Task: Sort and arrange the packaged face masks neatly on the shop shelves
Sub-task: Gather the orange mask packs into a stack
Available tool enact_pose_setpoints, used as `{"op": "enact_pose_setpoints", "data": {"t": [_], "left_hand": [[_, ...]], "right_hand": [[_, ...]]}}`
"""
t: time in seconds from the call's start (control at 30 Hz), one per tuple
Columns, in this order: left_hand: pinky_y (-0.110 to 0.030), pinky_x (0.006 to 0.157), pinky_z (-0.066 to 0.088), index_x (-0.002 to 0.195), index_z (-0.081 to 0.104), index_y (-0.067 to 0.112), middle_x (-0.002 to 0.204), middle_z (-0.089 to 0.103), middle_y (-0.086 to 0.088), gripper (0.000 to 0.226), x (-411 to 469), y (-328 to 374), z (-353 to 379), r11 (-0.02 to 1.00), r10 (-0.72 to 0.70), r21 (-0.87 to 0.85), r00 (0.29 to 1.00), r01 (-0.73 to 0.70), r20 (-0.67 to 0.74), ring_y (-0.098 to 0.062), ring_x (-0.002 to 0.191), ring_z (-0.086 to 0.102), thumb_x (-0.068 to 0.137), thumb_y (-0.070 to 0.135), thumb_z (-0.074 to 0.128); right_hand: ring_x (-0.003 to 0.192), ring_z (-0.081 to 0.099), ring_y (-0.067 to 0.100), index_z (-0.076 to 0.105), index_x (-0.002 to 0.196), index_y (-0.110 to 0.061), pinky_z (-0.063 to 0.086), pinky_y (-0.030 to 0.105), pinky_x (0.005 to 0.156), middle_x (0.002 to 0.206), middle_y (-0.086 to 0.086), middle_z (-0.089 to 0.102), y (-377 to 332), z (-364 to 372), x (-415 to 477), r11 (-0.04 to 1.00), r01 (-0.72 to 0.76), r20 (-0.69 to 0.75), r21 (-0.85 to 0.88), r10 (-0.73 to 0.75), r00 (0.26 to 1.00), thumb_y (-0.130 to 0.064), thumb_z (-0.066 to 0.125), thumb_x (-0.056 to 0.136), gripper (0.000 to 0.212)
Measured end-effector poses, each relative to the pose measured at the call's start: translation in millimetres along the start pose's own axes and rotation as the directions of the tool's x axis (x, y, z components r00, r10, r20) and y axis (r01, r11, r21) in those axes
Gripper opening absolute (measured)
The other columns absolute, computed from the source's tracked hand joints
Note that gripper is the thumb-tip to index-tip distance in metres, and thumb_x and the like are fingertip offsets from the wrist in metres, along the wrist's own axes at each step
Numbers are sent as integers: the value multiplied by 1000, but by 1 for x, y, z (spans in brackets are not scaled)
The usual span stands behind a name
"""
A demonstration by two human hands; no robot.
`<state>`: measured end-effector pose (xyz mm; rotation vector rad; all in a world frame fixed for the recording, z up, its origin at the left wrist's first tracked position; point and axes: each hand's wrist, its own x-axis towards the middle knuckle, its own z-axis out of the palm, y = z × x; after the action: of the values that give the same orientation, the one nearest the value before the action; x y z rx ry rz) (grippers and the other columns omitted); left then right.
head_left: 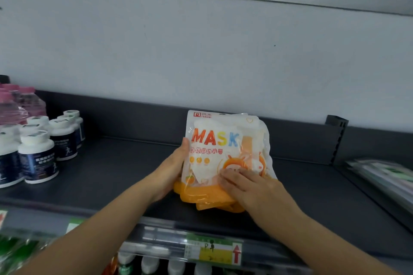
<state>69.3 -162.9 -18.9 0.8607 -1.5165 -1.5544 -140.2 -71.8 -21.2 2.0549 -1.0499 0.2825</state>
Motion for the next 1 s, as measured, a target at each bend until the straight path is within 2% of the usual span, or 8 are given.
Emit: {"op": "enact_pose_setpoints", "data": {"t": [0.17, 0.23, 0.33, 0.43, 0.53, 0.63, 0.8, 1.0], "left_hand": [[-24, 81, 55, 145, -11, 37, 133, 46, 11, 118, 8, -10, 3, 936, 271, 251, 960, -247, -69, -5, 108, 59, 67, 30, 78], [-18, 81, 52, 139, -15, 45, 134, 40, 14, 126, 11, -15, 4, 884, 359, 342, 931, -319, -61, -1, 112, 54, 65, 23, 84], [-41, 97, 49, 131, -9, 64, 141, 34, 11, 125, 12, -16, 3, 833, 433, 427, 895, -353, -105, -17, 126, 46, 52, 51, 86], [-49, 99, 46, 129, -9, 69, 141, 32, 11, 123, 12, -17, 3, 811, 450, 461, 887, -360, -99, -22, 128, 42, 48, 58, 83], [-49, 102, 43, 126, -8, 70, 143, 28, 12, 121, 7, -15, 6, 806, 436, 484, 895, -341, -96, -17, 131, 38, 46, 62, 82], [-45, 106, 40, 135, -8, 58, 141, 16, 21, 123, 4, -15, 10, 772, 445, 537, 892, -339, -78, -7, 132, 28, 56, 46, 85], [-46, 103, 42, 139, -7, 53, 146, 17, 12, 132, 5, -11, 22, 770, 449, 533, 891, -351, -62, -13, 134, 30, 46, 54, 87], [-46, 102, 43, 116, -3, 79, 142, 16, 25, 117, -5, -11, 16, 800, 393, 490, 920, -346, 8, -14, 134, 33, 44, 57, 87]], "right_hand": [[93, 67, 21, 61, 118, -22, 56, 32, 50, 123, -2, 61, -7, 1, 0, 998, -16, 44, 61, 13, 999, -19, 85, 54, 68], [94, 65, 15, 61, 117, -27, 56, 28, 54, 124, -7, 60, -9, 1, -2, 992, -23, 78, 127, 13, 997, -26, 83, 58, 63], [111, 53, 4, 59, 117, -38, 57, 26, 76, 130, -18, 54, -6, -6, -2, 962, -105, 106, 251, 81, 991, -51, 60, 77, 42], [139, 14, 1, 30, 138, -47, 24, 35, 114, 152, -21, 16, -1, -1, -4, 774, -384, 159, 503, 354, 922, -60, 52, 84, 60], [143, -5, 10, -8, 133, -55, 12, 41, 117, 154, -18, -13, 5, 3, 1, 408, -626, 266, 664, 654, 708, -54, 71, 72, 101], [144, -2, 14, -17, 126, -59, 21, 40, 115, 150, -21, -23, 3, -2, 12, 168, -647, 404, 744, 658, 635, -36, 84, 62, 122], [115, 28, -23, -9, 126, -64, 46, 5, 79, 141, -32, -7, -13, 1, 19, 89, -482, 317, 871, 648, 693, -14, 90, 54, 133], [99, 21, -41, -12, 126, -62, 45, 2, 66, 146, -27, -9, -6, -1, 5, 75, -499, 356, 863, 611, 708, -7, 88, 55, 135]]}}
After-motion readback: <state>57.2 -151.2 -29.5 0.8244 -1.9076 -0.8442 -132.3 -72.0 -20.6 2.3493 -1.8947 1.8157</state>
